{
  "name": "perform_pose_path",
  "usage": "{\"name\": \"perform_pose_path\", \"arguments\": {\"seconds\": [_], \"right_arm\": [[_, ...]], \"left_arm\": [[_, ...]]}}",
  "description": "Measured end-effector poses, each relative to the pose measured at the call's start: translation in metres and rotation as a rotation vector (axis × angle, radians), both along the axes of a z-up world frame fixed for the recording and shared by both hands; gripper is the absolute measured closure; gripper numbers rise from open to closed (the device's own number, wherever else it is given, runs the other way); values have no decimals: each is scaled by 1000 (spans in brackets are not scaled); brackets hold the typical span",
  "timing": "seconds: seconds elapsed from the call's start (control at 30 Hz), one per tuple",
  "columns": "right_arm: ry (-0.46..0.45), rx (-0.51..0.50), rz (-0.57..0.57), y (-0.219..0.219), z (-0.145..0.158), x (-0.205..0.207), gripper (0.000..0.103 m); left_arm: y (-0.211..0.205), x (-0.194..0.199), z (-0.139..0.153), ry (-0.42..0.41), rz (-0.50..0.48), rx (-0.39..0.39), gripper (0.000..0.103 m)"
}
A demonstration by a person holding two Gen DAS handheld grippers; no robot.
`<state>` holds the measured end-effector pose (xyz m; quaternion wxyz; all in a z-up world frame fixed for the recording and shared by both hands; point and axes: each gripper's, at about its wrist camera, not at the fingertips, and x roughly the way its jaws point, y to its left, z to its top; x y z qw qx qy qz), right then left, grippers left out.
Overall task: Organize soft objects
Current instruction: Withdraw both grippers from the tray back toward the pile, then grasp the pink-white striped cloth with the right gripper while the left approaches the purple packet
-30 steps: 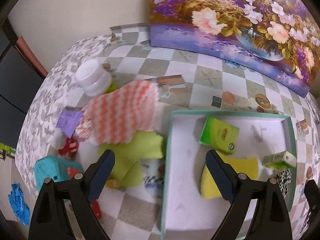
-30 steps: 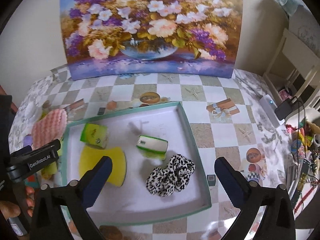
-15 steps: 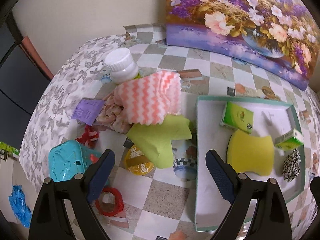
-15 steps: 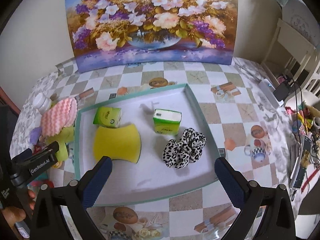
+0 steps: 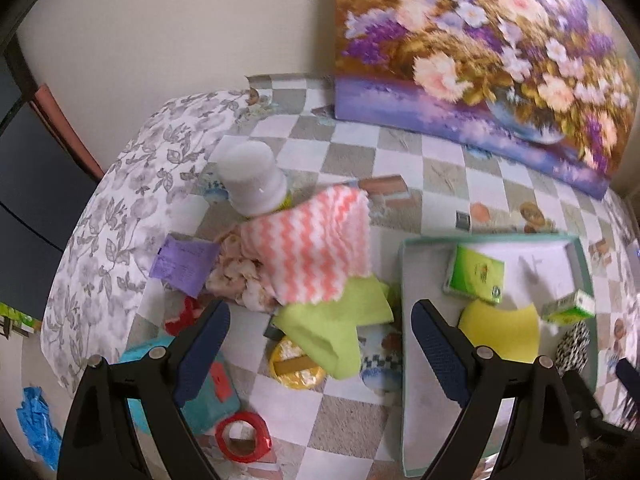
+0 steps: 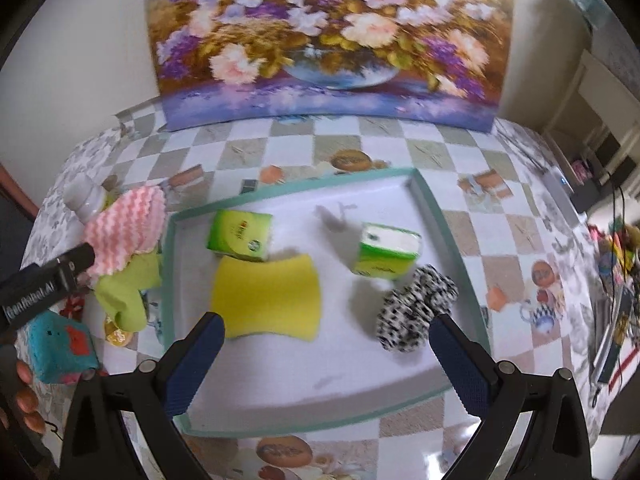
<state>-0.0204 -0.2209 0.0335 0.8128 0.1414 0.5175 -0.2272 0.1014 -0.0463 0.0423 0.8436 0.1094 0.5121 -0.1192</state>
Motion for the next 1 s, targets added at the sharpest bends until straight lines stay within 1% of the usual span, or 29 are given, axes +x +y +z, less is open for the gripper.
{"name": "perform_pose_path", "arguments": {"seconds": [0.17,0.37,0.63,0.87,1.0], "right_arm": [[-44,-16,34,8,6,16,0],[-73,8,58,15,5,38,0],[-86,39,107,41,-8,76,0],[-79,40,191,79,-23,108,0],[-68,33,231,99,-27,119,0]], "left_arm": [[26,24,8,24,57,-35,11],[63,57,4,61,137,-65,11],[116,96,-18,94,256,-26,11],[154,113,-29,106,329,-9,11],[169,118,-30,100,360,-7,11]]}}
